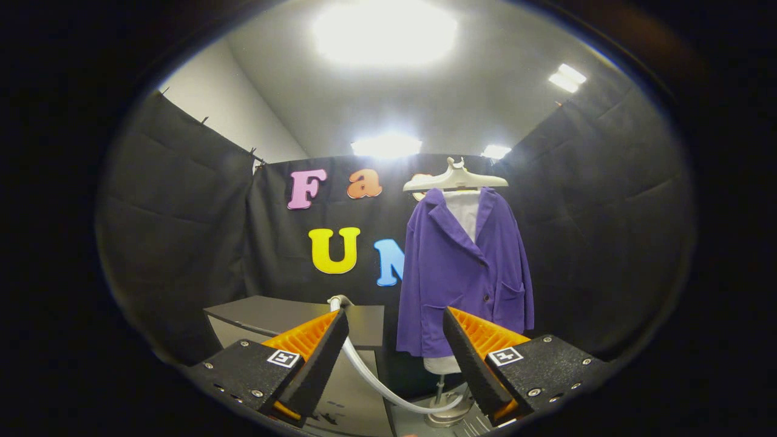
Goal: Iron the clothes twice with a garment steamer, once on the left side and once on the right side.
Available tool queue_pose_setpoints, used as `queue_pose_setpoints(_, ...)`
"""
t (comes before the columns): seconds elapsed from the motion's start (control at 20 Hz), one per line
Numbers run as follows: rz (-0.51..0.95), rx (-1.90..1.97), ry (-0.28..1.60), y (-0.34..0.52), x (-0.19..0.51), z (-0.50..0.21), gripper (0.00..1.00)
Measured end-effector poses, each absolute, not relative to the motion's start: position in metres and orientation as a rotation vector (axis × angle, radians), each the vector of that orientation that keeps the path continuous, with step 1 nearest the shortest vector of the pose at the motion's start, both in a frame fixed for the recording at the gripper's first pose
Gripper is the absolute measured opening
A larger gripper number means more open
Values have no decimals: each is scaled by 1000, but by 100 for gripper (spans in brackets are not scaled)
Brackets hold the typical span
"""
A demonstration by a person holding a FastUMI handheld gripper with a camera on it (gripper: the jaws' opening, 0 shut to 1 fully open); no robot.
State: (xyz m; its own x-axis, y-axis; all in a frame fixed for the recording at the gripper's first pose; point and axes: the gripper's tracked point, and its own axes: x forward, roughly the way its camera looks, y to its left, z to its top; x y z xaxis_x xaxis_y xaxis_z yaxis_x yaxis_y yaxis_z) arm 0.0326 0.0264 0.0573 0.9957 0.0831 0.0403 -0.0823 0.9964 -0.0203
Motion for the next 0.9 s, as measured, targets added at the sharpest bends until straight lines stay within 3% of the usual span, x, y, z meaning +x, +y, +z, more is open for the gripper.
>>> queue_pose_setpoints(0.9, 299, -30, -18, 118, 231, 150, 96)
